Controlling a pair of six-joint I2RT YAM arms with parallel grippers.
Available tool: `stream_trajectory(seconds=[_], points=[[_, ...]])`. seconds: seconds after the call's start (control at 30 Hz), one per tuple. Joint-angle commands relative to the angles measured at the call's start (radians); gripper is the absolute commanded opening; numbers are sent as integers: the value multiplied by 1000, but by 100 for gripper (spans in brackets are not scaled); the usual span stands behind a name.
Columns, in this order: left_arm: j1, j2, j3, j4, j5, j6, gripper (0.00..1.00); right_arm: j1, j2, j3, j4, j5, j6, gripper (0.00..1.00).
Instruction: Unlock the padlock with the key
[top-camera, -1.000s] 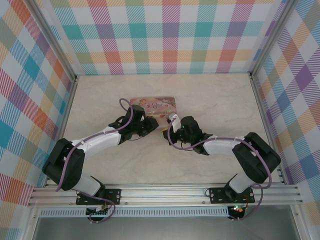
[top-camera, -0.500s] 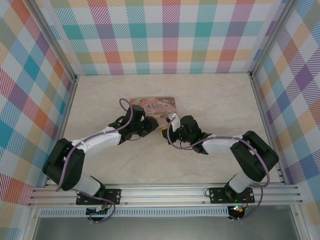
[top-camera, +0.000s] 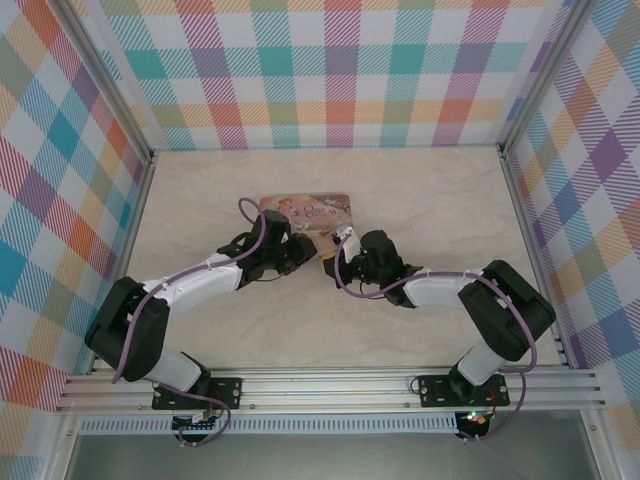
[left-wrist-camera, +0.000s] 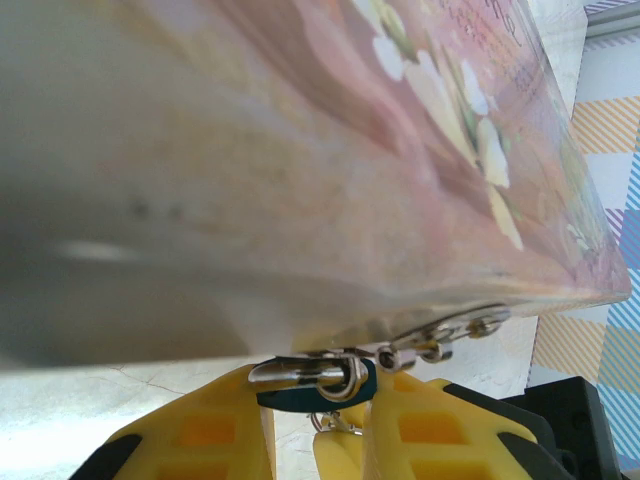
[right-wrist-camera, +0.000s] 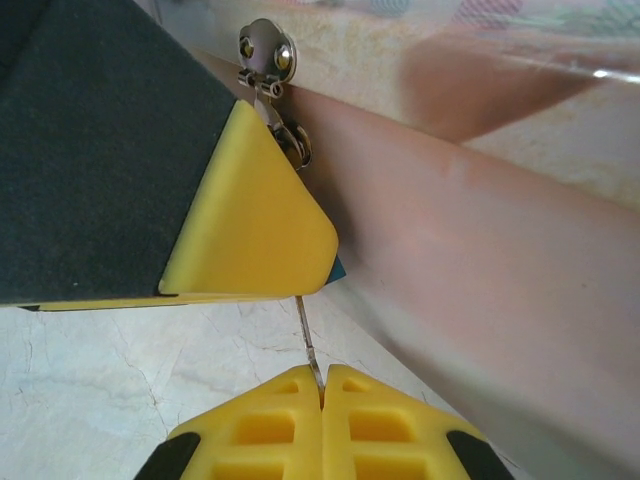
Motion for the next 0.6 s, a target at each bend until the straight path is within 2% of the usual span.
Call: stream_trajectory(seconds=[0.0, 0.57], points=[[-13, -42, 31, 31, 32, -21, 14, -8, 20, 20, 28, -16, -8, 0], [-13, -47, 24, 30, 29, -22, 13, -19, 19, 3, 32, 5, -7, 0]])
